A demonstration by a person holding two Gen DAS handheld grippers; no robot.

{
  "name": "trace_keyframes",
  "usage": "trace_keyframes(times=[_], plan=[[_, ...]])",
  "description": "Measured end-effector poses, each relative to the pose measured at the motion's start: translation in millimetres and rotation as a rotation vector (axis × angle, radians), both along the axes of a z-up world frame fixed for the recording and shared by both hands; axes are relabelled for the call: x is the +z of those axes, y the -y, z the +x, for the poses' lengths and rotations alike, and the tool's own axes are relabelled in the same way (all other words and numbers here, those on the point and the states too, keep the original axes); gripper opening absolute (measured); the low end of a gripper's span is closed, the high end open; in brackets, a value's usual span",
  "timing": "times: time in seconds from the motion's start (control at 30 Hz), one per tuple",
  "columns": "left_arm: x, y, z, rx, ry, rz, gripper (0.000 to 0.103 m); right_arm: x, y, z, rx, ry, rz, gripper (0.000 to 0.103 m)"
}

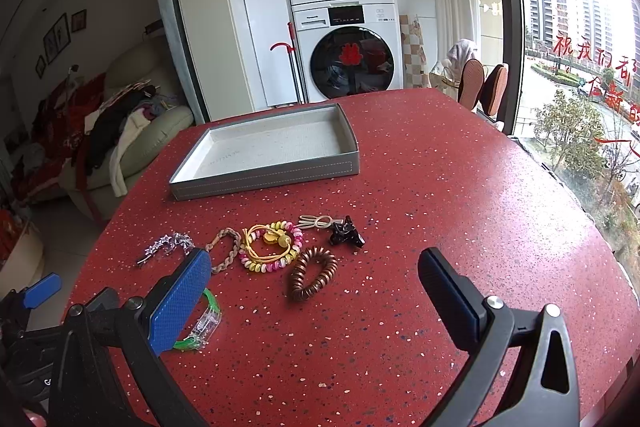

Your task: Organize jewelry

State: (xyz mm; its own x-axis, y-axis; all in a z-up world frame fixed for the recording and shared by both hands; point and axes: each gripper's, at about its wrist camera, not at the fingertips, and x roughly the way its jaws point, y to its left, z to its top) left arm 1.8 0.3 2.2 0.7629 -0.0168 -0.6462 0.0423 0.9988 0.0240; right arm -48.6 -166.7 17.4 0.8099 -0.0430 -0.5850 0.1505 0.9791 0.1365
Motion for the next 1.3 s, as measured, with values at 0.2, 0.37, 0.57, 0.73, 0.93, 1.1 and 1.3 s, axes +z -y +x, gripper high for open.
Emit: trace_keyframes(times=[0.2, 0.37, 0.57, 0.73, 0.93, 1.1, 1.3], plan=[[-0.6, 0.2, -0.2, 0.0, 0.0, 0.0, 0.103, -0.4, -0.7, -0.3, 0.0, 0.0, 0.0, 0.103], [-0.4, 0.1, -0.2, 0.0, 0.0, 0.0, 0.103, -0.3, -0.8, -0.3, -0.001, -0.001, 0.001, 0.103], [-1.3, 1.4, -0.9, -0.001, 0.0, 0.0, 0.103, -0.2, -0.4, -0.5, 0.0, 0.0, 0.001, 0.103], [-1.4, 1.5, -0.9, -0.001, 0.0, -0.001, 0.103, -0.8, -0.8, -0.1, 0.0, -0.002, 0.003, 0.103], [-1.4, 1.3, -1.1, -0.001, 0.0, 0.0, 0.103, -0.8, -0.9, -0.1, 0.0, -0.002, 0.002, 0.103], [-1.9, 2.7, -1.5, -0.004, -0.001, -0.001, 0.103, -0.8, -1.0, 0.0, 0.0, -0.003, 0.003, 0.103], [-1.3, 3.9, -1.1, -0.005, -0.005, -0.003, 0.103, -0.8, -1.2, -0.6, 0.001, -0.003, 0.004, 0.103]])
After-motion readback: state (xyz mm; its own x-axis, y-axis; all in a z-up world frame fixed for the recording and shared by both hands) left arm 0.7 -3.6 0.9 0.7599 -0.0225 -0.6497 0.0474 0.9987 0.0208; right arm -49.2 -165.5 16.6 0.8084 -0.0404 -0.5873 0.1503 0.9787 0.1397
